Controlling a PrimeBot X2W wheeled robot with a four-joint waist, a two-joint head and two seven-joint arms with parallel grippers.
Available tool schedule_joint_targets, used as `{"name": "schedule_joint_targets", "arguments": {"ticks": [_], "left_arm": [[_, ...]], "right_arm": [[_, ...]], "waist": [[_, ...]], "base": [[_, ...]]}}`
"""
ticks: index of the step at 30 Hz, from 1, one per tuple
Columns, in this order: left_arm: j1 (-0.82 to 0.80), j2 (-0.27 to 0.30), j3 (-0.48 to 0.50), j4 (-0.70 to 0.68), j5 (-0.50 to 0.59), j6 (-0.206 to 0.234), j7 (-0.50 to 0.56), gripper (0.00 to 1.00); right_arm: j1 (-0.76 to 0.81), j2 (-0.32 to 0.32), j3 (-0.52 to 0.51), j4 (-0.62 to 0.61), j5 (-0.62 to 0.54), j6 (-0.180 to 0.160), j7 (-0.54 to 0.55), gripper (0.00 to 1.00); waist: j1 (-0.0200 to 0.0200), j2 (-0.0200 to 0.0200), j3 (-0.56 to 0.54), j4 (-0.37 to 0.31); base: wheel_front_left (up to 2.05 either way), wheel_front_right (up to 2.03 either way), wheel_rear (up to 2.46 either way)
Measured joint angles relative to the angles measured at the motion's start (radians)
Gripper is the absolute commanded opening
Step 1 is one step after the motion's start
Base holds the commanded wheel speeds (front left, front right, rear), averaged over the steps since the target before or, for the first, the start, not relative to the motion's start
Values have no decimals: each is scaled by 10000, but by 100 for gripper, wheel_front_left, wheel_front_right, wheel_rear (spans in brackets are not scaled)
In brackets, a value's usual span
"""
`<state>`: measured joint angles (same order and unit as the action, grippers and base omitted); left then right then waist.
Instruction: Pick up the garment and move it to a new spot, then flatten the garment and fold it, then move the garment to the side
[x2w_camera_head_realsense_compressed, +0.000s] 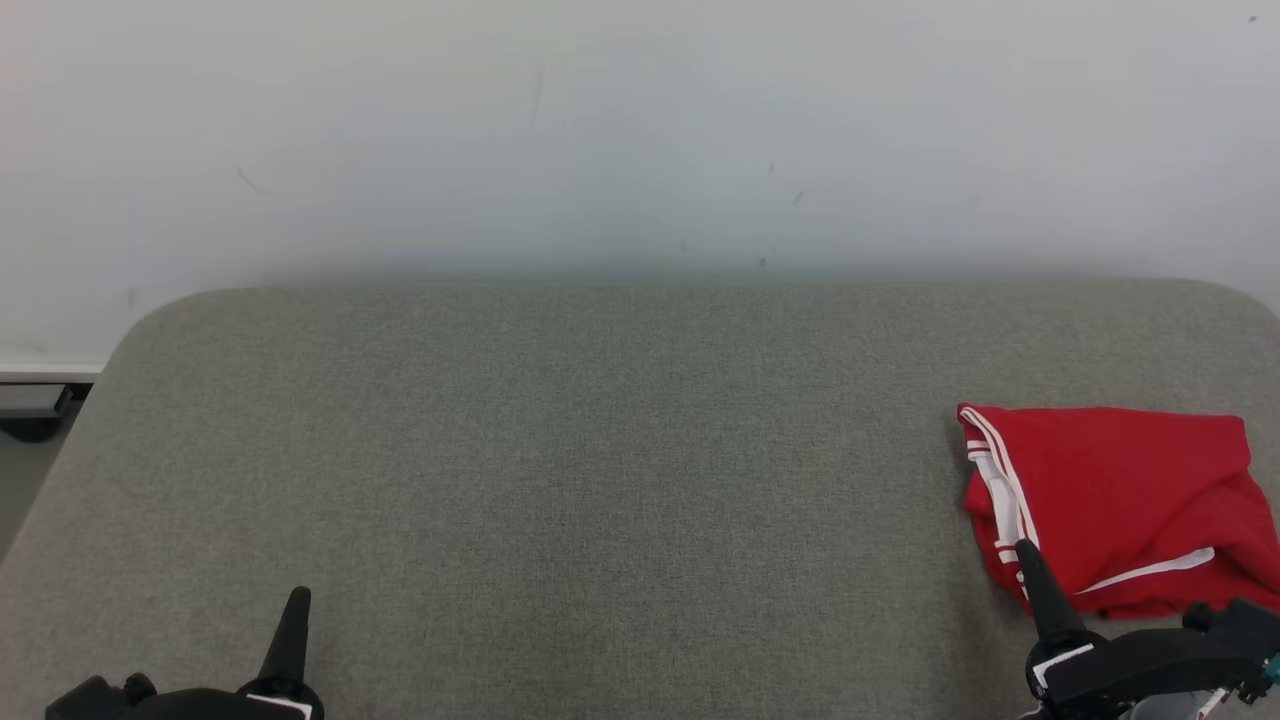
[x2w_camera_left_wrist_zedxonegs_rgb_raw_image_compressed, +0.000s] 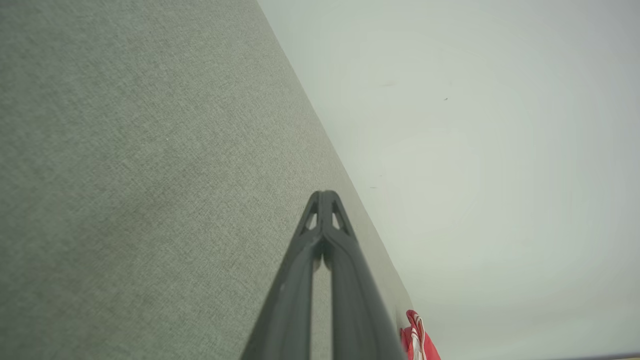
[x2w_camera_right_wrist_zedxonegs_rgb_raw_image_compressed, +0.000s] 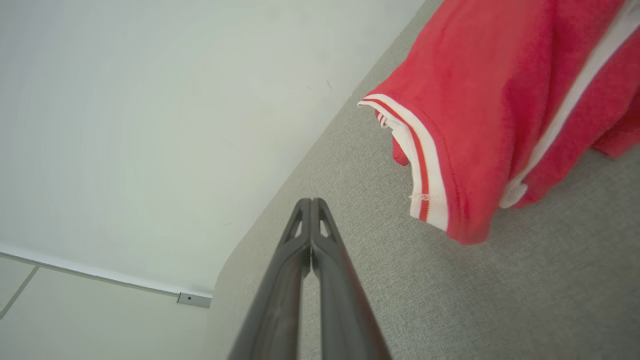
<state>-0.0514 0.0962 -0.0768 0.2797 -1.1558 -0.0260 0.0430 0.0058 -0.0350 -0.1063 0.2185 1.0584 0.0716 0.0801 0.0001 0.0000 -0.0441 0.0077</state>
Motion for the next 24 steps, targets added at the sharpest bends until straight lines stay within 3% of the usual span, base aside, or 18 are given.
{"name": "schedule_joint_targets", "arguments": {"ticks": [24], "left_arm": [[-185,-320,961,65,-2502,-550,372,0]], "right_arm": [[-423,-8,-157,422,3091,255,182,0]], "waist": [[0,0,266,-44]], "base": [[0,0,0]]}}
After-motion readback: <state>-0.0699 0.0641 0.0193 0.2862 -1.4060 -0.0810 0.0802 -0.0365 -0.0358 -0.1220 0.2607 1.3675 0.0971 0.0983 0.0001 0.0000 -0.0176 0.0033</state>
